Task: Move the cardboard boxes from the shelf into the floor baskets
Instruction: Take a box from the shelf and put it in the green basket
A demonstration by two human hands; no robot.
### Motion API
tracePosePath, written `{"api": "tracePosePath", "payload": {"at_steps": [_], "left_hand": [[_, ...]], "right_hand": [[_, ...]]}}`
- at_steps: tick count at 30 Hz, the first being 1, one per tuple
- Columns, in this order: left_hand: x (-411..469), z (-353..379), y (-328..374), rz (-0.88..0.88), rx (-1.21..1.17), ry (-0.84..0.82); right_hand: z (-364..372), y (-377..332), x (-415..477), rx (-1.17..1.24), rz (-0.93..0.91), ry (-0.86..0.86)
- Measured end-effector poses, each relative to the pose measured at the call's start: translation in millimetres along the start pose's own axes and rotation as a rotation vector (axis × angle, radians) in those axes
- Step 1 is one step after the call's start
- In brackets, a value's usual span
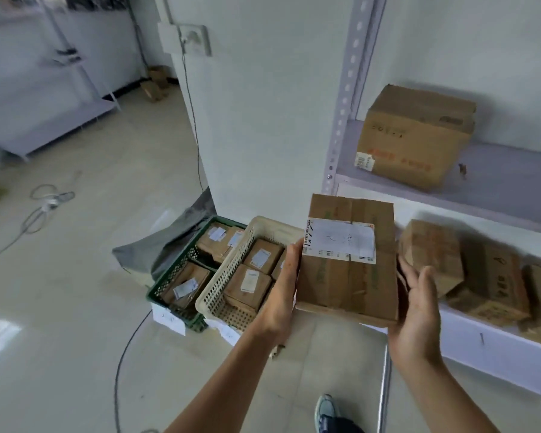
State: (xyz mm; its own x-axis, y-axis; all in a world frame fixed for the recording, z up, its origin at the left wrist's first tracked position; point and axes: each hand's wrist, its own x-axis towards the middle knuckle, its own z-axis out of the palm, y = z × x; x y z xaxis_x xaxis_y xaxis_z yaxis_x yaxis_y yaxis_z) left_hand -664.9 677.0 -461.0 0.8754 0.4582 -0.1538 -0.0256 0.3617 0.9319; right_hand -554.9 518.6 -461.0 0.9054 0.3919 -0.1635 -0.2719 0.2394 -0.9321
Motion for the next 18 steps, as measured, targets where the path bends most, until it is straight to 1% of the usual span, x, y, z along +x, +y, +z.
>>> {"api": "tracePosePath", "payload": {"at_steps": [4,8,11,15,18], "left_hand": [[-19.1,-58.1,9.3,-0.023,0.001,0.145],[-19.3,-121.7,5.4,-0.048,0.011,0.255],[-9.2,-172.8,4.2,-0.099,0.005,0.356],[14.4,-246.9,-0.4,-0.210,-0.009,0.489],[29.1,-297.6,-1.4,-0.299,-0.001,0.535]], "right_hand": [[53.4,34.4,-4.3,-0.013,0.083,-0.071],[108.4,73.5,1.9,-0.056,0.159,-0.150],[150.5,110.6,16.4,-0.093,0.207,-0.172],[206.2,168.7,39.8,-0.110,0.276,-0.220],[243.8,205.4,52.5,-0.144,0.362,-0.183]]}}
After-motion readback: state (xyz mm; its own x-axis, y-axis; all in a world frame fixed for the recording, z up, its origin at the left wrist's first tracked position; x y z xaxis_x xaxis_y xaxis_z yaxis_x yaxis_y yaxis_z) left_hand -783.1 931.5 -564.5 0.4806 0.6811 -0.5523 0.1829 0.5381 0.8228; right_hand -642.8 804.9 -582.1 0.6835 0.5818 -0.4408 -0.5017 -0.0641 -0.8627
